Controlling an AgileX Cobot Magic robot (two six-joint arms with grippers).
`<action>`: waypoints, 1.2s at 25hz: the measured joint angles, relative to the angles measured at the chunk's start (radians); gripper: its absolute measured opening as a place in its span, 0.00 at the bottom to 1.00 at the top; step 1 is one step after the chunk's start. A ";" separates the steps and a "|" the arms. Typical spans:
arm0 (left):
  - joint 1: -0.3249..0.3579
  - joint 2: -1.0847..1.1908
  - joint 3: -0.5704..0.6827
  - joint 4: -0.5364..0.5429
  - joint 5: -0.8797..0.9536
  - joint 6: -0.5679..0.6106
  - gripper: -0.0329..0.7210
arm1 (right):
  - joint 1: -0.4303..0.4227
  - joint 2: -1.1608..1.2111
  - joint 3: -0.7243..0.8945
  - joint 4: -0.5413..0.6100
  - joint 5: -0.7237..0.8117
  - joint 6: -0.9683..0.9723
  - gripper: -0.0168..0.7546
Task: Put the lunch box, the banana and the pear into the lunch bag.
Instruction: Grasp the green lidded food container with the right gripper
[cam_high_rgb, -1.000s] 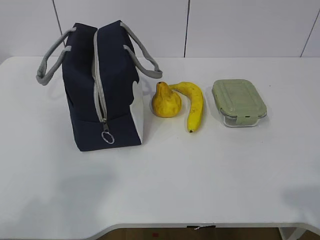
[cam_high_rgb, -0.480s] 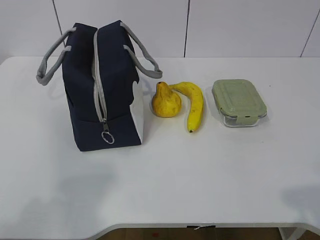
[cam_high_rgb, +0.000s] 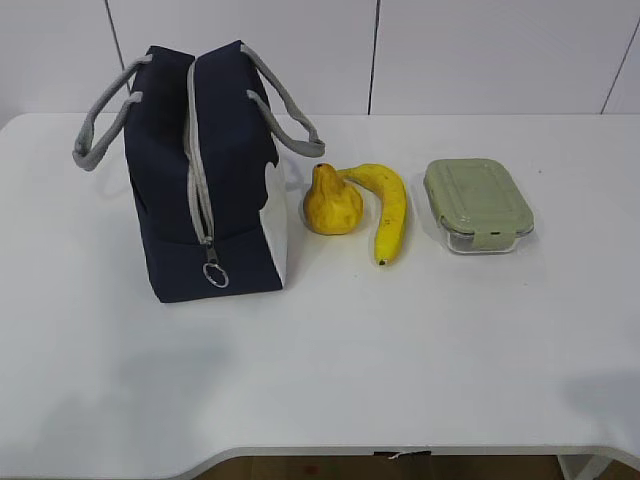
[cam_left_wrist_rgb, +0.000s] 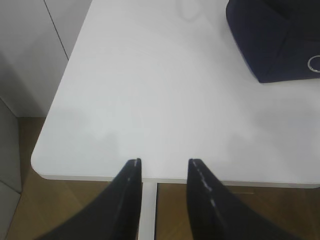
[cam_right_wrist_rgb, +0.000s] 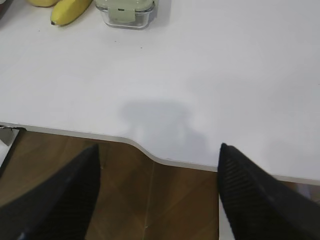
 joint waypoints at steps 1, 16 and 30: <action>0.000 0.000 0.000 0.000 0.000 0.000 0.36 | 0.000 0.000 0.000 0.000 0.000 0.000 0.77; 0.000 0.000 0.000 0.000 0.000 0.000 0.36 | 0.000 0.000 0.000 0.000 0.000 0.022 0.77; 0.000 0.000 0.000 0.000 0.000 0.000 0.36 | 0.000 0.201 -0.058 -0.017 -0.176 0.102 0.77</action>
